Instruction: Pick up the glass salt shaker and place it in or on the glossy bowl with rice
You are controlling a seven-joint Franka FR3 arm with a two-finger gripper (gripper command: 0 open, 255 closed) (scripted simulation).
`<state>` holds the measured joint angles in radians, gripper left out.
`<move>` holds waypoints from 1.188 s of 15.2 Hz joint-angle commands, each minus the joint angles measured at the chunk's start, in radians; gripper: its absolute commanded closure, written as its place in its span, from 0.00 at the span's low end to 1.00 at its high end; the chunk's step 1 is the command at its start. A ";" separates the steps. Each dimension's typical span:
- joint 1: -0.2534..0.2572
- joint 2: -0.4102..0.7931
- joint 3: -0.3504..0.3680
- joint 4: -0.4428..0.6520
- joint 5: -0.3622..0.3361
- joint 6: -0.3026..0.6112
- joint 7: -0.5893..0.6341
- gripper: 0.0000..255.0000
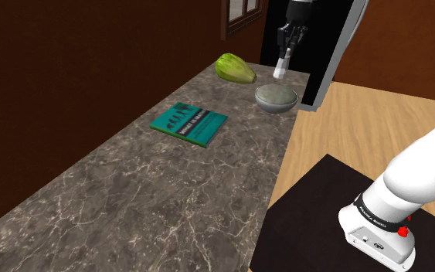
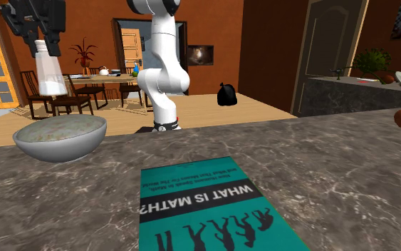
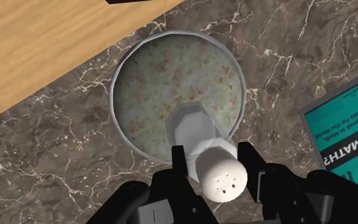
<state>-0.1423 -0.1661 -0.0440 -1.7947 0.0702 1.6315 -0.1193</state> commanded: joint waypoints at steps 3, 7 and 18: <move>-0.001 -0.009 -0.001 -0.065 0.000 0.056 -0.006 1.00; -0.001 -0.014 -0.001 -0.124 0.000 0.110 -0.009 1.00; -0.001 -0.015 0.000 -0.144 0.000 0.129 -0.010 0.00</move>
<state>-0.1432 -0.1809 -0.0444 -1.9387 0.0706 1.7608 -0.1296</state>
